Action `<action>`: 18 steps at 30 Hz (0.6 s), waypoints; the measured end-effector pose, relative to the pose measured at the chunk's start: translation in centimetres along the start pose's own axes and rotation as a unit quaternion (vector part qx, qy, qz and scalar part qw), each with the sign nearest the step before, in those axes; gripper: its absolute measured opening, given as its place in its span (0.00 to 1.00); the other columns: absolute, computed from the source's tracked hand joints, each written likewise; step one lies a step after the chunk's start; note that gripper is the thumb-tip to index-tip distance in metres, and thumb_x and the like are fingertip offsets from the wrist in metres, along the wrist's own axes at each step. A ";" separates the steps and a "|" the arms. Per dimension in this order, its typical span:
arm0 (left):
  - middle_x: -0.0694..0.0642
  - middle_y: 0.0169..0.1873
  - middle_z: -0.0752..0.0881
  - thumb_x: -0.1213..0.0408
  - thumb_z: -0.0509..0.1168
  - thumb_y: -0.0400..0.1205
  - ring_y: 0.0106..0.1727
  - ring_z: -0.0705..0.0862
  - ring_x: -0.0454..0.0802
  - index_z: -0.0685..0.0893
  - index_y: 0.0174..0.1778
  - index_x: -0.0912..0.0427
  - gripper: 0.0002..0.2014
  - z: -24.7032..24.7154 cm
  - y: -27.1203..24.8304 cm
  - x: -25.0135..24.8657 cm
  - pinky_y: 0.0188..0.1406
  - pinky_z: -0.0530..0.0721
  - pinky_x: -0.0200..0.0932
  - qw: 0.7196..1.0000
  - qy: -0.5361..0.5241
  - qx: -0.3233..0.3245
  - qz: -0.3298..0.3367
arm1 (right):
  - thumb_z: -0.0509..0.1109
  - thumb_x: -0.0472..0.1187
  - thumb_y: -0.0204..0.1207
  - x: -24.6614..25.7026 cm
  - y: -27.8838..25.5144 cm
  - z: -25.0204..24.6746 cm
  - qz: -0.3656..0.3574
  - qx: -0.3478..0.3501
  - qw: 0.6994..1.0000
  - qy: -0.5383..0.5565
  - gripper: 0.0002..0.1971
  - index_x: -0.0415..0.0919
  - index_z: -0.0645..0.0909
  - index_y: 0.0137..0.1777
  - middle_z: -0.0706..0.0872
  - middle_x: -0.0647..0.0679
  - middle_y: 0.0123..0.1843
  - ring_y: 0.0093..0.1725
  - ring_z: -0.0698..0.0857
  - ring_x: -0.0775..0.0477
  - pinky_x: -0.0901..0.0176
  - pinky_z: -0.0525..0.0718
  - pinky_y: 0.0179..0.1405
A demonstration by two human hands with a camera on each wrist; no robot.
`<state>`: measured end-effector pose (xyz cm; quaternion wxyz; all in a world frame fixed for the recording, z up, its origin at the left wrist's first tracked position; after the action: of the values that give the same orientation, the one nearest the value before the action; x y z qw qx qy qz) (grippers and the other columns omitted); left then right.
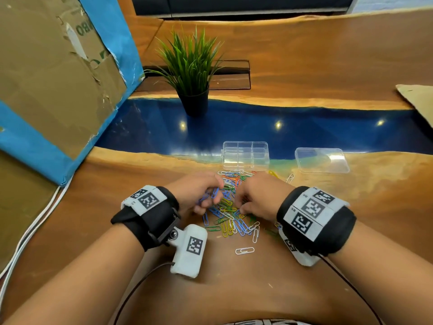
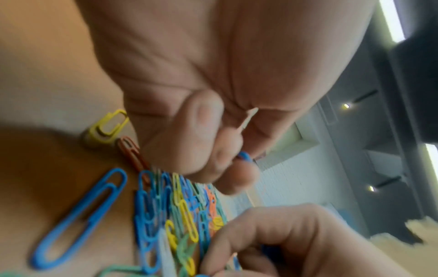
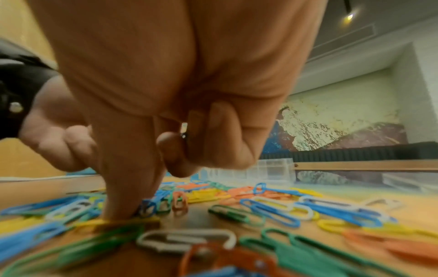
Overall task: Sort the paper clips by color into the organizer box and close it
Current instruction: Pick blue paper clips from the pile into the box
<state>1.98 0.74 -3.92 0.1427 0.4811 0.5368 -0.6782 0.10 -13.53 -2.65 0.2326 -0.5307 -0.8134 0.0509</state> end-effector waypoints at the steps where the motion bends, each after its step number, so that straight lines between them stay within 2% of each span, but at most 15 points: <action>1: 0.53 0.20 0.73 0.70 0.50 0.83 0.12 0.66 0.43 0.73 0.36 0.56 0.11 -0.1 0.0 -0.1 0.11 0.60 0.24 1.000 -0.016 -0.006 -0.001 | 0.70 0.41 0.74 0.1 0.1 0.0 -0.003 0.000 1.000 -0.016 0.05 0.47 0.87 0.46 0.85 0.48 0.41 0.44 0.77 0.50 0.62 0.73 0.43; 2: 0.53 0.20 0.71 0.70 0.49 0.83 0.13 0.67 0.44 0.72 0.36 0.57 0.11 -0.3 0.0 -0.1 0.10 0.61 0.25 1.000 -0.026 -0.013 -0.002 | 0.68 0.41 0.74 0.1 0.1 -0.1 -0.003 0.000 1.000 -0.028 0.05 0.46 0.86 0.43 0.86 0.47 0.41 0.43 0.78 0.48 0.61 0.74 0.42; 4: 0.54 0.22 0.69 0.71 0.48 0.80 0.13 0.69 0.46 0.70 0.34 0.58 0.10 -0.7 -0.1 -0.2 0.09 0.62 0.26 0.999 -0.031 -0.023 -0.007 | 0.65 0.42 0.75 -0.1 0.0 -0.3 0.008 0.000 1.000 -0.020 0.06 0.47 0.80 0.37 0.82 0.50 0.35 0.42 0.78 0.46 0.61 0.73 0.40; 6: 0.54 0.25 0.69 0.72 0.47 0.77 0.14 0.68 0.46 0.68 0.33 0.58 0.10 -1.1 -0.3 -0.2 0.09 0.61 0.26 0.999 -0.029 -0.023 -0.012 | 0.65 0.43 0.75 -0.5 -0.2 -0.6 0.039 0.005 0.998 0.051 0.10 0.49 0.73 0.33 0.76 0.55 0.30 0.38 0.76 0.49 0.61 0.71 0.37; 7: 0.54 0.25 0.68 0.73 0.47 0.76 0.14 0.67 0.45 0.68 0.33 0.58 0.10 -1.2 -0.4 -0.1 0.10 0.60 0.25 0.999 -0.025 -0.020 -0.016 | 0.64 0.42 0.76 -0.8 -0.3 -0.6 0.063 0.011 0.990 0.125 0.11 0.48 0.71 0.32 0.75 0.54 0.30 0.35 0.74 0.50 0.61 0.71 0.34; 8: 0.53 0.24 0.67 0.72 0.48 0.75 0.13 0.64 0.43 0.68 0.32 0.57 0.09 -1.3 -0.6 -0.1 0.11 0.58 0.23 1.000 -0.014 -0.017 -0.021 | 0.63 0.41 0.76 -1.0 -0.4 -0.5 0.088 0.029 0.970 0.226 0.11 0.47 0.71 0.32 0.75 0.52 0.30 0.30 0.73 0.51 0.62 0.71 0.29; 9: 0.51 0.23 0.65 0.71 0.51 0.74 0.13 0.61 0.41 0.69 0.31 0.56 0.09 -1.4 -0.8 0.0 0.14 0.56 0.22 1.000 0.008 -0.014 -0.021 | 0.61 0.40 0.74 -1.1 -0.5 -0.2 0.103 0.048 0.933 0.341 0.09 0.44 0.70 0.33 0.75 0.48 0.30 0.26 0.70 0.51 0.65 0.69 0.23; 11: 0.46 0.18 0.67 0.72 0.57 0.77 0.12 0.60 0.37 0.74 0.31 0.55 0.10 -1.5 -1.1 -0.1 0.13 0.55 0.26 0.989 0.145 -0.020 0.020 | 0.56 0.34 0.68 -1.0 -0.6 0.2 0.122 0.074 0.841 0.522 0.03 0.41 0.69 0.35 0.72 0.42 0.27 0.19 0.65 0.51 0.71 0.63 0.16; 12: 0.45 0.15 0.70 0.72 0.61 0.78 0.12 0.63 0.38 0.77 0.32 0.55 0.10 -1.7 -1.3 -0.2 0.12 0.59 0.30 0.965 0.254 -0.027 0.051 | 0.54 0.33 0.65 -1.1 -0.8 0.4 0.128 0.077 0.814 0.562 0.04 0.42 0.69 0.35 0.71 0.42 0.26 0.18 0.64 0.52 0.72 0.61 0.16; 13: 0.44 0.14 0.74 0.72 0.64 0.77 0.14 0.69 0.37 0.81 0.34 0.54 0.09 -1.8 -1.5 -0.3 0.17 0.63 0.28 0.928 0.363 -0.030 0.084 | 0.55 0.33 0.62 -1.0 -0.9 0.4 0.129 0.082 0.804 0.575 0.05 0.43 0.69 0.35 0.70 0.44 0.25 0.18 0.63 0.52 0.73 0.59 0.17; 14: 0.38 0.14 0.77 0.70 0.68 0.75 0.18 0.72 0.33 0.85 0.37 0.53 0.06 -1.9 -1.8 -0.5 0.19 0.65 0.25 0.888 0.446 -0.028 0.108 | 0.57 0.34 0.59 -1.0 -1.0 0.5 0.129 0.085 0.810 0.566 0.05 0.44 0.70 0.34 0.70 0.45 0.24 0.19 0.63 0.52 0.73 0.58 0.18; 15: 0.36 0.16 0.77 0.67 0.70 0.74 0.21 0.74 0.30 0.88 0.40 0.52 0.05 -2.0 -2.1 -0.7 0.22 0.67 0.24 0.857 0.501 -0.026 0.118 | 0.61 0.36 0.59 -1.1 -1.1 0.6 0.129 0.088 0.831 0.534 0.04 0.45 0.70 0.33 0.70 0.46 0.24 0.20 0.63 0.52 0.71 0.59 0.19; 17: 0.41 0.18 0.74 0.62 0.72 0.73 0.25 0.74 0.34 0.90 0.47 0.49 0.08 -2.2 -2.4 -0.8 0.24 0.66 0.26 0.818 0.562 -0.029 0.118 | 0.69 0.40 0.66 -1.2 -1.3 0.7 0.115 0.073 0.914 0.382 0.07 0.46 0.73 0.31 0.79 0.44 0.29 0.25 0.73 0.50 0.64 0.69 0.23; 18: 0.41 0.21 0.71 0.60 0.72 0.74 0.27 0.73 0.38 0.89 0.51 0.47 0.10 -2.2 -2.4 -0.8 0.25 0.65 0.29 0.803 0.583 -0.029 0.119 | 0.71 0.43 0.69 -1.2 -1.3 0.8 0.102 0.052 0.952 0.284 0.09 0.46 0.75 0.31 0.85 0.46 0.34 0.32 0.79 0.49 0.61 0.75 0.29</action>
<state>1.76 3.28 -1.82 -0.1039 0.8415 0.4767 -0.2322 -0.92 -15.04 -3.36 0.4753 -0.5903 -0.6514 -0.0363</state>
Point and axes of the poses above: each hand's wrist, its own y-axis towards the middle knuckle, its own z-axis out of the palm, x = y × z, the point moved 3 cm from there along y, towards the middle knuckle
